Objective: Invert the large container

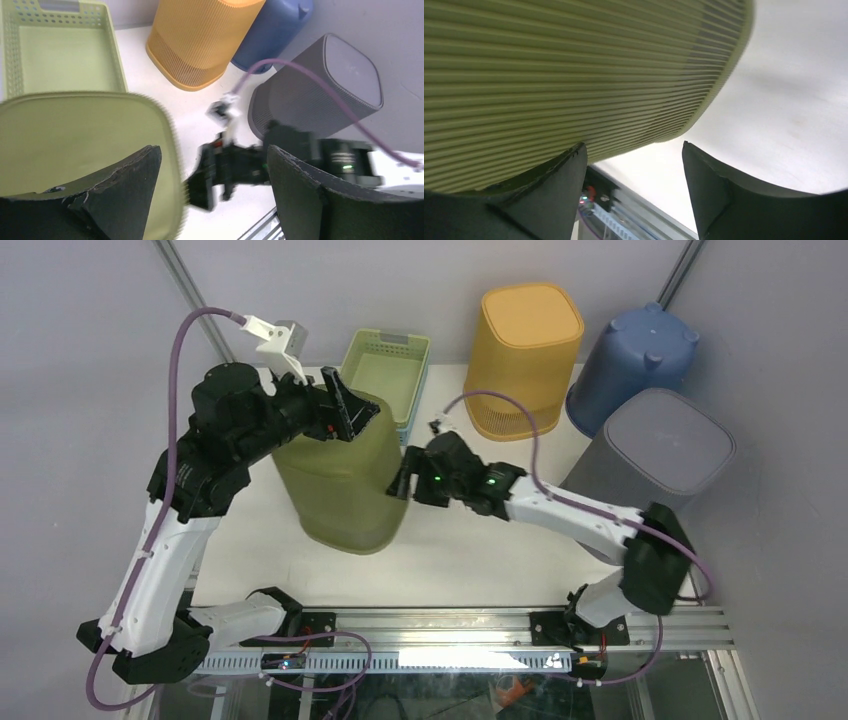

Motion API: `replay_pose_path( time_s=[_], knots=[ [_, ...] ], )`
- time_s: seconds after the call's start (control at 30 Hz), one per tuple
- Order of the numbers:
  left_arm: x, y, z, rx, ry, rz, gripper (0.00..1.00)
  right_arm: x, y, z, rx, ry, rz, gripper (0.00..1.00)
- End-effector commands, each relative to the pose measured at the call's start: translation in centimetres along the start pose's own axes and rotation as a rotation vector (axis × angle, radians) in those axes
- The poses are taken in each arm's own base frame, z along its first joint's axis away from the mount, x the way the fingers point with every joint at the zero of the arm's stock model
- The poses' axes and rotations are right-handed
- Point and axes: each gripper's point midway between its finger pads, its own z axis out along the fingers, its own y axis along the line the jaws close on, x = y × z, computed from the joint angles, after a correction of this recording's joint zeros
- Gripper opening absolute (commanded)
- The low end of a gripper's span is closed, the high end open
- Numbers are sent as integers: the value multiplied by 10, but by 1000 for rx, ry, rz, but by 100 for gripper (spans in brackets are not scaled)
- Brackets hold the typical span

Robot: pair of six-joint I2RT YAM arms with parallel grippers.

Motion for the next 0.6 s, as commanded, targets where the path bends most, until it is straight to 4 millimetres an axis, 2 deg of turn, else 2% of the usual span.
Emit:
replay_pose_path(
  time_s=[0.0,0.03,0.1,0.17,0.23,0.37,0.43,0.57],
  knots=[
    [-40,-9,-34,-20,-134,12,80,-31,132,18,-392,-29,23,74],
    [-37,-4,-32,-45,-111,12,80,-35,133,21,-383,-31,12,74],
    [-22,4,-25,-81,-46,4,80,-43,121,19,-337,-56,-2,76],
    [-2,11,-19,-97,19,-3,80,-52,95,8,-275,-97,17,77],
    [17,18,-12,-108,75,-8,80,-57,55,-5,-194,-140,10,77],
    [62,23,5,-73,214,-11,79,-64,-8,-52,-16,-249,-5,79],
    [88,17,12,2,298,-18,78,-63,-27,-76,37,-285,-6,79],
    [138,11,21,86,445,-17,76,-61,-54,-117,91,-351,29,79]
  ],
)
